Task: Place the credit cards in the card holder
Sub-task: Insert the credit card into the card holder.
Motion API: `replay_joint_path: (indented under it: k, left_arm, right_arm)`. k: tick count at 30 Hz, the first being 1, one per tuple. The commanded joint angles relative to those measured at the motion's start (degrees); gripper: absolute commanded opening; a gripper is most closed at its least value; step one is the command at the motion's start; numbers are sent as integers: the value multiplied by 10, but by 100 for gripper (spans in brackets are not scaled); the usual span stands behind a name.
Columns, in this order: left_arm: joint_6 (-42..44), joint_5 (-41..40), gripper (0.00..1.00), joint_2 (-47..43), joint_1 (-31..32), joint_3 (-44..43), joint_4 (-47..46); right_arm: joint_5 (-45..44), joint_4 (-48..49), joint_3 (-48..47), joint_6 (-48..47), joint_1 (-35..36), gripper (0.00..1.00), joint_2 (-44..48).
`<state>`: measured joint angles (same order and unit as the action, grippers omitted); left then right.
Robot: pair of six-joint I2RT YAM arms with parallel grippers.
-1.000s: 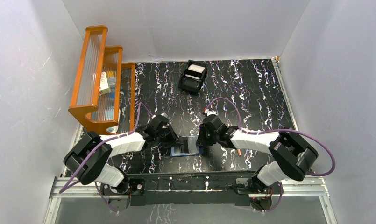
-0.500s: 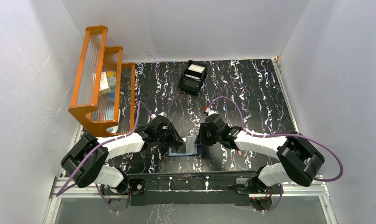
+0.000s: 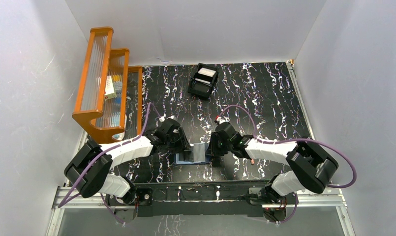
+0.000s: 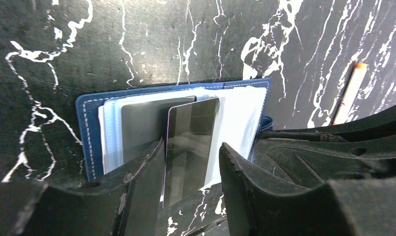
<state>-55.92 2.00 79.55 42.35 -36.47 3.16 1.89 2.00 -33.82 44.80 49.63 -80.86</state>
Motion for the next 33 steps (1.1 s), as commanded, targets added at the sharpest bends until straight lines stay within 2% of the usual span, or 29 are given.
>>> replay_joint_path:
  k: [1,9,25,33]
  left_arm:
    - [22,-15,44,0,1,-8,42]
    - [17,18,35,19,7,-8,8]
    - [8,36,34,66,40,-46,-27]
    - [7,70,31,47,40,-16,-119]
  right_arm:
    - [11,27,13,7,3,21,-12]
    - [16,42,18,16,4,21,-21]
    - [5,27,15,9,4,21,0]
    - [12,38,16,9,4,20,-17]
